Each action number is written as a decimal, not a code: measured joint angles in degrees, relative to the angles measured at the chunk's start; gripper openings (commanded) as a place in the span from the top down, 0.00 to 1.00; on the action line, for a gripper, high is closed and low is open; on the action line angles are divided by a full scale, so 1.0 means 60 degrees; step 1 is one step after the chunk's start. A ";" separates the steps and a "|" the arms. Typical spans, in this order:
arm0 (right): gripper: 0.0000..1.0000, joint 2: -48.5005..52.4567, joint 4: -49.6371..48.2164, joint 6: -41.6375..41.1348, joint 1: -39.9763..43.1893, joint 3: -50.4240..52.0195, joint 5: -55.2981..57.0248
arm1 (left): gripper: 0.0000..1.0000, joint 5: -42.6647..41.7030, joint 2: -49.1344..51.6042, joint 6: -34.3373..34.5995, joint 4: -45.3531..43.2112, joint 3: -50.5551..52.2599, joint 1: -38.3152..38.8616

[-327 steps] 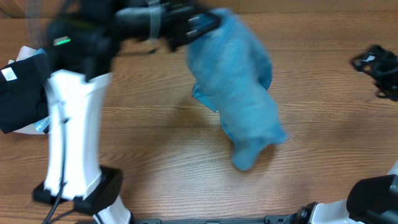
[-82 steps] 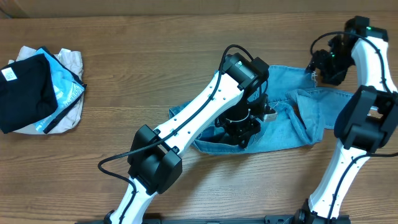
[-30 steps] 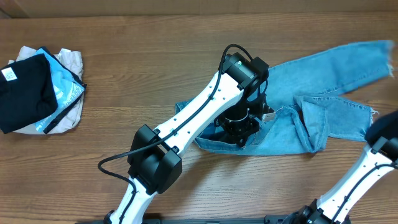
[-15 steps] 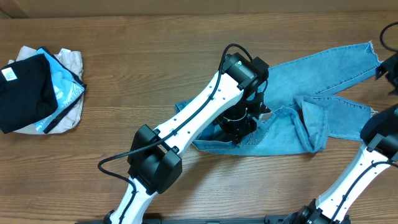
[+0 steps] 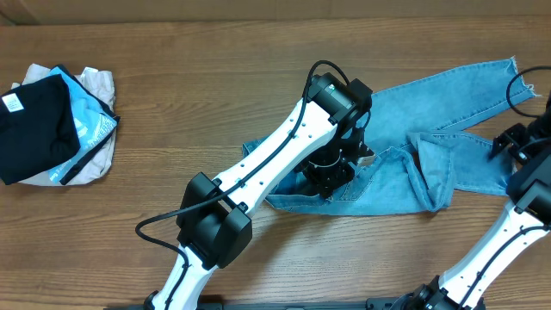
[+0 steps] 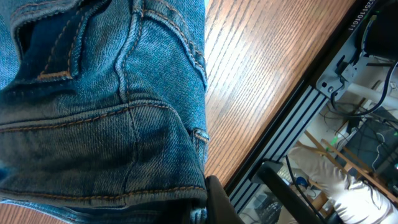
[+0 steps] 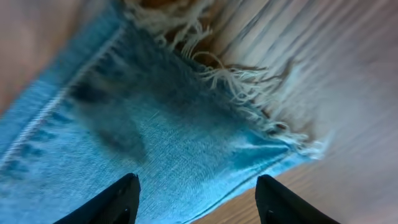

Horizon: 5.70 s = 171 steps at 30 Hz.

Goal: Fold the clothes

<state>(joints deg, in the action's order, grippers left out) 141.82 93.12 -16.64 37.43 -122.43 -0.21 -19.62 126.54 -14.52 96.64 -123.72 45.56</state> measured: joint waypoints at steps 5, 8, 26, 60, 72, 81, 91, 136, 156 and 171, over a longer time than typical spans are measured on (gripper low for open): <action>0.37 0.0000 -0.0601 0.0616 0.0058 0.0528 -0.0798 | 0.96 0.0000 0.0000 0.0000 0.0000 0.0000 0.0000; 0.37 -0.0175 -0.1122 0.0739 0.0051 0.1027 -0.0852 | 0.96 0.0069 0.0000 0.0033 0.0000 0.0000 0.0000; 0.39 -0.1075 -0.3920 0.0033 0.1286 0.2189 -0.0980 | 0.96 0.1042 0.0000 0.0659 -0.0036 0.0000 -0.2987; 0.37 -0.0659 -0.3799 -0.0444 0.2656 0.1366 0.0193 | 0.94 0.1169 -0.2335 0.1144 0.0018 -0.1231 -0.6379; 0.37 -0.0659 -0.3799 -0.0441 0.2656 0.1366 0.0240 | 0.92 0.0871 -0.2991 0.1450 -0.0007 0.0521 -0.5712; 0.37 -0.0659 -0.3781 -0.0441 0.2656 0.1366 0.0277 | 0.90 0.0878 -0.3898 0.1588 -0.0018 0.3370 -0.5657; 0.37 -0.0659 -0.3756 -0.0441 0.2656 0.1366 0.0291 | 0.38 0.4313 -0.4830 0.4280 0.0004 0.3774 -0.5989; 0.34 -0.3155 -0.0004 0.0543 0.0164 -0.2371 -0.1996 | 0.78 0.2656 -0.4619 0.3883 -0.5308 0.6309 -0.6098; 0.36 -0.4339 0.0670 0.1246 -0.3155 -0.2543 -0.2029 | 0.89 0.1435 -0.1847 0.3311 -0.7377 0.7887 -0.6098; 0.36 -0.4339 0.0670 0.1260 -0.3191 -0.2543 -0.1923 | 0.83 -0.0025 -0.1297 0.3417 -0.8630 0.7552 -0.7366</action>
<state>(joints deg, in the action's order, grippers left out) 115.79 97.14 -9.08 18.28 -137.69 -11.75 -19.77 118.76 5.98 44.86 -78.41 1.37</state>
